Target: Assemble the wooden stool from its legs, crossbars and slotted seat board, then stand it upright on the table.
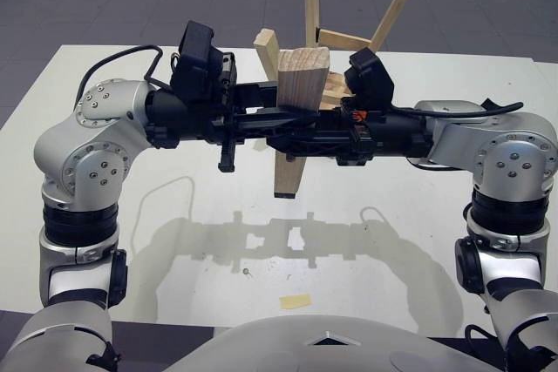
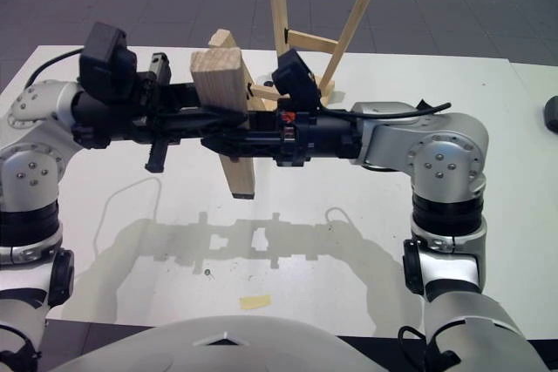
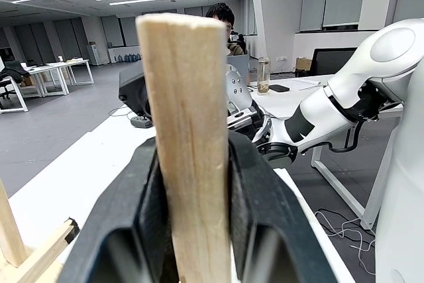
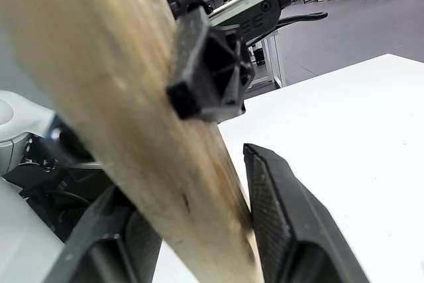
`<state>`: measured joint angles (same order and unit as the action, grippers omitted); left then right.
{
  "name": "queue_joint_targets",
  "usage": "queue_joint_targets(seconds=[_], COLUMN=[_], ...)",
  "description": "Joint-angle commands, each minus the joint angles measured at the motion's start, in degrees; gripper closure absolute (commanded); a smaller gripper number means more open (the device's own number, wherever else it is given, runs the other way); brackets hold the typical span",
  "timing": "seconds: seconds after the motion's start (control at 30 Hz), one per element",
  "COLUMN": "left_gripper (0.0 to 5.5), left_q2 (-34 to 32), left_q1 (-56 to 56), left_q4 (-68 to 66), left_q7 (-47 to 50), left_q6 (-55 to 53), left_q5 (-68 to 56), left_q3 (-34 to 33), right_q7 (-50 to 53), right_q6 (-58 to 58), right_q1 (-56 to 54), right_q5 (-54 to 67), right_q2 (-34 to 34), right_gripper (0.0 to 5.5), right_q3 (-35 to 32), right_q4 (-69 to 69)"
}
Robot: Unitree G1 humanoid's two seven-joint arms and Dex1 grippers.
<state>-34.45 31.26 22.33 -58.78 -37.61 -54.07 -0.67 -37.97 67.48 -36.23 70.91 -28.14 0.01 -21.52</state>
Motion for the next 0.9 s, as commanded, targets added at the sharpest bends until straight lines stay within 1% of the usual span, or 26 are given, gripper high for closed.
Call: queue_joint_targets(seconds=[0.03, 0.07, 0.17, 0.2, 0.47, 0.6, 0.8, 0.9], left_gripper=[4.09, 3.94, 3.32, 3.21, 1.84, 1.17, 0.17, 0.1], left_q2=[-0.86, -0.83, -0.63, -0.53, -0.17, 0.22, 0.72, 1.52], left_q1=[-1.36, -1.3, -1.18, -1.22, -1.86, -2.15, -2.71, -2.13], left_q4=[-0.31, -0.64, -1.32, -1.42, -1.1, 0.58, 2.37, 2.04], left_q7=[1.37, 1.65, 2.26, 2.57, 3.99, 5.07, 6.88, 9.67], left_q6=[0.49, 0.47, -0.09, -0.44, -0.99, -1.85, -1.37, 0.0], left_q5=[3.89, 3.78, 2.82, 2.32, 1.69, -5.16, -10.62, -13.73], left_q3=[0.82, 0.57, -0.51, -0.88, -1.0, -6.13, -10.6, -14.34], right_q7=[-0.41, -0.2, -0.12, -0.1, -0.21, -2.4, -3.77, -4.33], right_q6=[-0.66, -0.74, -0.83, -0.88, -2.03, -3.33, -5.71, -6.82], right_q1=[-0.45, -0.21, 0.62, 0.91, 1.33, 3.51, 4.9, 4.66], right_q5=[2.04, 1.98, 2.16, 2.21, 0.83, -2.2, -5.57, -6.0], right_q2=[0.7, 0.67, 0.52, 0.56, 0.71, -1.48, -2.84, -3.28], right_gripper=[3.82, 3.89, 4.42, 4.47, 4.47, 4.47, 4.47, 4.47], right_q3=[-0.25, -0.24, -0.26, -0.2, -0.24, 0.65, 1.21, -0.16], right_q4=[-1.98, -2.33, -3.21, -3.48, -3.18, -5.04, -5.14, -4.36])
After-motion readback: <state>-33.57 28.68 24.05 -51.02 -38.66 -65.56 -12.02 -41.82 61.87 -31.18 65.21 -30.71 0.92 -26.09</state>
